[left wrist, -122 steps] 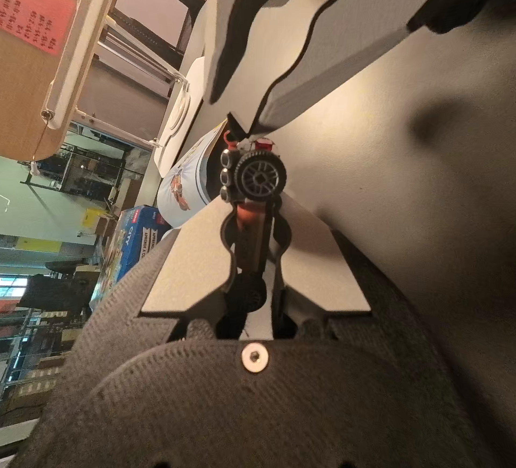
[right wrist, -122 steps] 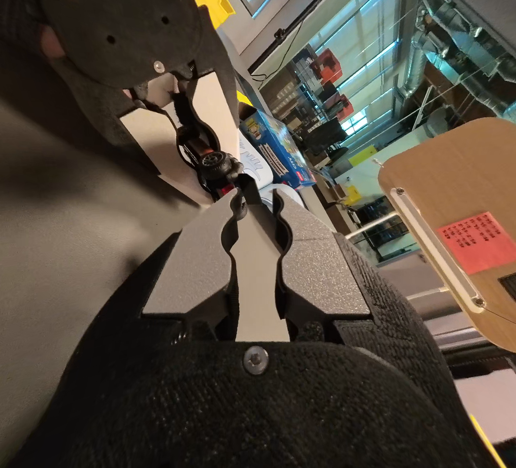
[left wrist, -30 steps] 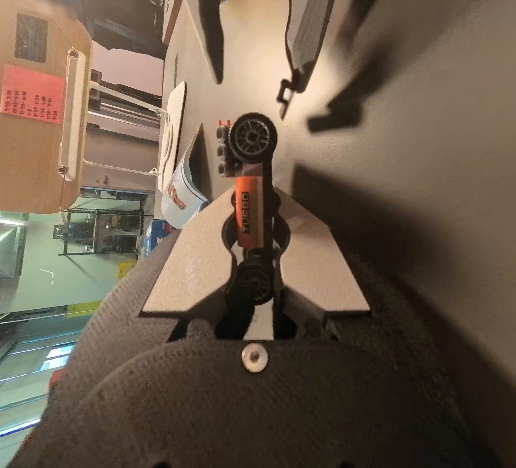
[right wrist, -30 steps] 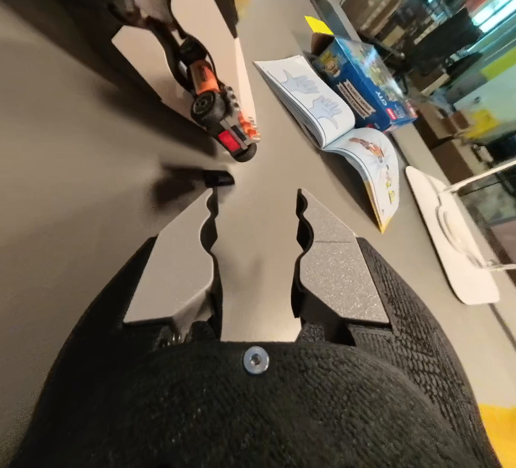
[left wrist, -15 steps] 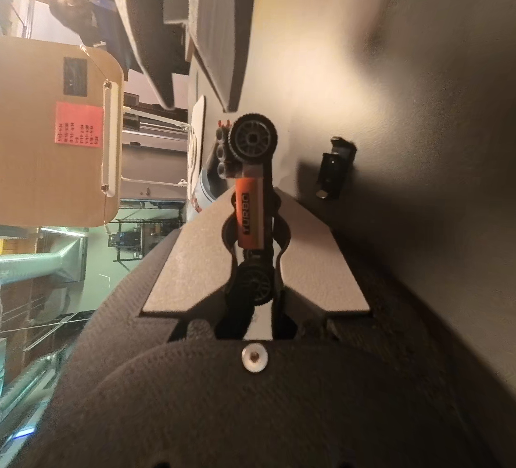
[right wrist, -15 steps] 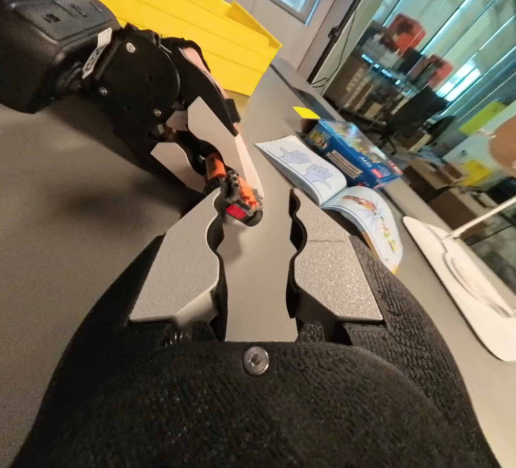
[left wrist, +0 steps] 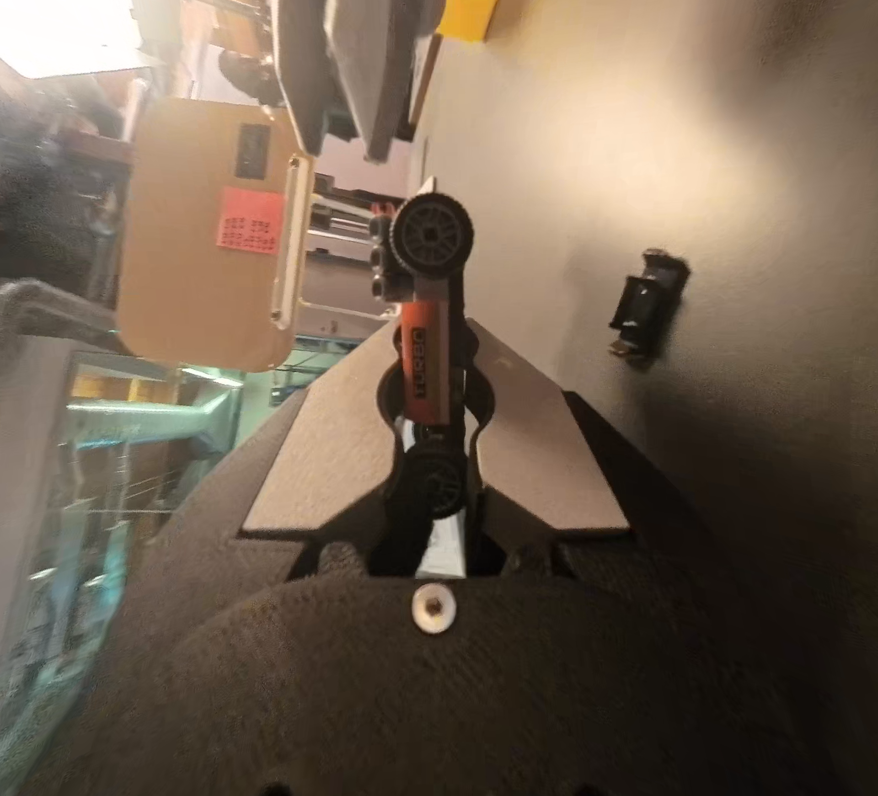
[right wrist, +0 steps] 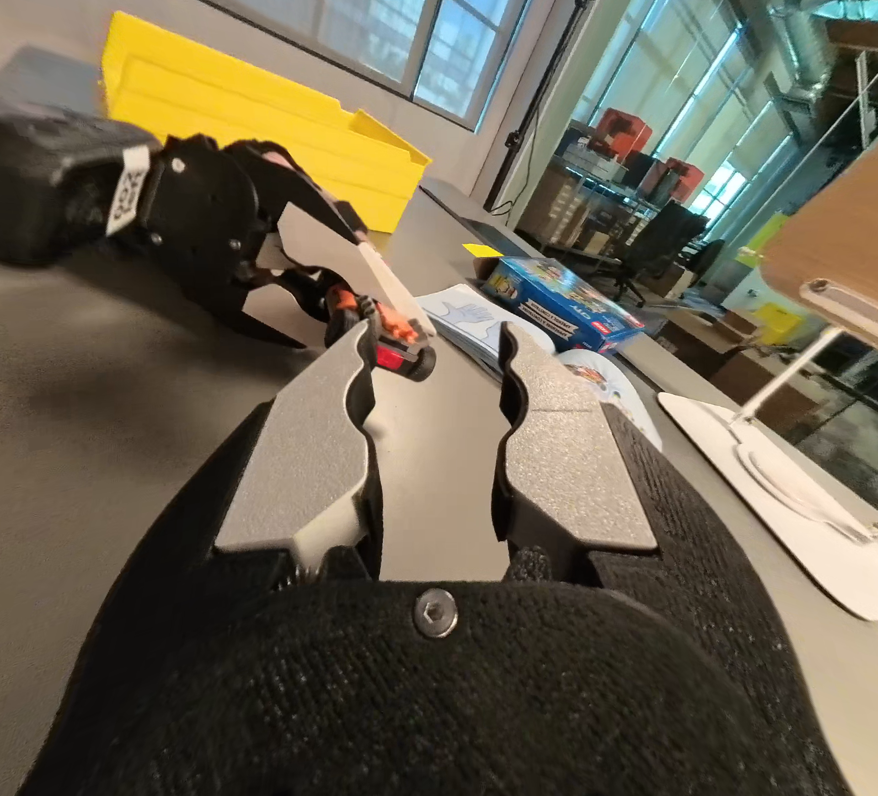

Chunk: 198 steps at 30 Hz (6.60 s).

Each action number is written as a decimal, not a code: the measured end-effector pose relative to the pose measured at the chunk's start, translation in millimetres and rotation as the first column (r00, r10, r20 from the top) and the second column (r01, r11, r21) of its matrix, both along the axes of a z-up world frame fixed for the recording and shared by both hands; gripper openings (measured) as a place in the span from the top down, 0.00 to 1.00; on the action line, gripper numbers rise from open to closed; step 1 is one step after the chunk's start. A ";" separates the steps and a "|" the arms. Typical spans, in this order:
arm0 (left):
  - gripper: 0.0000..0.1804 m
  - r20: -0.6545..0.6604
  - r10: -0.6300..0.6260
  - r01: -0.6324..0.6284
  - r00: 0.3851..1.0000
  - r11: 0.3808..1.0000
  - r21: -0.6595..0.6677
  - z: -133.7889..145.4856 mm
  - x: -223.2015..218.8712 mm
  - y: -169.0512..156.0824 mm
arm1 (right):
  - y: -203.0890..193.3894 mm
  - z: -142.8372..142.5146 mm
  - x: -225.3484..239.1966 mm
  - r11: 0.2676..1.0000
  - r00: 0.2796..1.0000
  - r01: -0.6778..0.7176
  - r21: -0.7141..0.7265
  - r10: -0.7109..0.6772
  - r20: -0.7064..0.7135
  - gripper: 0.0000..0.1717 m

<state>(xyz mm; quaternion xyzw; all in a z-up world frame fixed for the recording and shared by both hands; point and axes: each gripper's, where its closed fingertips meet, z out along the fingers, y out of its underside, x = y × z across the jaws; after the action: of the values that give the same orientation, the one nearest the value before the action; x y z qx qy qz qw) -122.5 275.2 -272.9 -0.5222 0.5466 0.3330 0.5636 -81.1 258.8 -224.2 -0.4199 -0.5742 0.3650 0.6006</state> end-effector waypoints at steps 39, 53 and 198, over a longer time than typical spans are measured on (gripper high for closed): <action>0.92 0.784 0.065 0.723 0.617 0.345 -0.598 2.8 65.4 -95.4 | -56.5 -3.0 6.6 0.679 0.821 -0.486 -0.550 0.570 -0.021 0.98; 0.92 0.789 0.003 0.755 0.614 0.291 -0.588 4.5 69.5 -111.5 | -23.9 -27.5 -1.1 0.835 0.911 -0.250 -0.490 0.374 0.174 0.99; 0.86 0.243 0.028 -0.006 0.970 0.996 -0.089 24.3 13.9 -12.3 | -14.1 -15.2 -16.8 0.811 0.966 0.091 0.578 -0.213 0.145 0.91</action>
<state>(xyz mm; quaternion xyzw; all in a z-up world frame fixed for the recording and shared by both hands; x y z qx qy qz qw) -108.6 262.8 -248.6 -0.5879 0.4828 0.2469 0.6002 -98.0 244.7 -239.4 -0.3022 -0.6792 0.0835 0.6636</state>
